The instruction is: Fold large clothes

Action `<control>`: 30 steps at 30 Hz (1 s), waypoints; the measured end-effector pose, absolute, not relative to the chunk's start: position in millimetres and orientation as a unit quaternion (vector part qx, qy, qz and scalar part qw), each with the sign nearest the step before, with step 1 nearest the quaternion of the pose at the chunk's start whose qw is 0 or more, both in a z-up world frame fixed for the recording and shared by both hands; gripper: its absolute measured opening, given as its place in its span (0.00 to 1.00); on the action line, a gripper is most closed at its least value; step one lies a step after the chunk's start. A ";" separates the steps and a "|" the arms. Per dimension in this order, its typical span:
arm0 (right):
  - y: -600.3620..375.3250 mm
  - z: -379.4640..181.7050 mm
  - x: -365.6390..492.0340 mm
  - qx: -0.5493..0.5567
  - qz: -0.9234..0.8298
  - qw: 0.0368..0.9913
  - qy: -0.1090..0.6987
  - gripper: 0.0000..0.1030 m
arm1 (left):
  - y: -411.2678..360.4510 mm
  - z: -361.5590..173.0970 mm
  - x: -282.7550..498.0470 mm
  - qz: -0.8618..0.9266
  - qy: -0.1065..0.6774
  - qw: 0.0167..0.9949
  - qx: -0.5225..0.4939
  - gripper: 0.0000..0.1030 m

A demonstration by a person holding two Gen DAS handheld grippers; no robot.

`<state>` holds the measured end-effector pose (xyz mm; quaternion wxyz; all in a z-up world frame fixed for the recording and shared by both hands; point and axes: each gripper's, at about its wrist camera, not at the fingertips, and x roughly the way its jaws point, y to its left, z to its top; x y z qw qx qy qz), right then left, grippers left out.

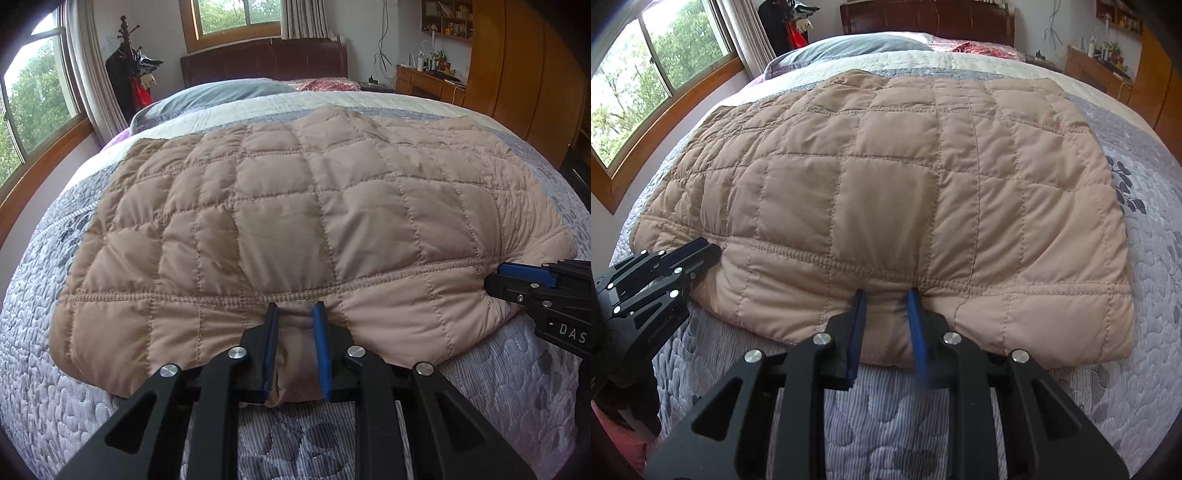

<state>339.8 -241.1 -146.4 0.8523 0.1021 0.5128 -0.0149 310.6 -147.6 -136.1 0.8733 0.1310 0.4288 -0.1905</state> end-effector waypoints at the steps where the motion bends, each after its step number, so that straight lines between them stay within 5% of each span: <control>1: -244.5 -145.4 337.6 0.106 -0.013 0.851 0.514 0.22 | -146.7 -136.1 311.1 -0.190 0.429 0.873 0.131 0.19; 9: -265.0 -110.3 318.2 0.122 0.022 0.870 0.477 0.38 | -143.9 -116.7 299.2 -0.188 0.417 0.879 0.133 0.19; 11: -274.5 -96.3 311.2 0.113 0.011 0.884 0.454 0.54 | -142.3 -110.9 294.9 -0.187 0.405 0.883 0.143 0.19; 17: -326.6 -73.3 299.3 0.136 -0.004 0.895 0.424 0.77 | -112.5 -83.1 311.2 -0.199 0.409 0.883 0.111 0.50; 19: -349.5 -72.4 297.3 0.155 -0.005 0.893 0.423 0.81 | -87.5 -72.9 330.8 -0.189 0.420 0.884 0.080 0.68; 21: -383.5 -74.7 300.5 0.194 -0.006 0.884 0.425 0.82 | -61.3 -67.7 352.9 -0.179 0.432 0.882 0.056 0.76; 30: -472.0 -122.1 341.7 0.324 0.027 0.827 0.459 0.82 | 17.4 -97.0 454.3 -0.157 0.502 0.850 -0.032 0.78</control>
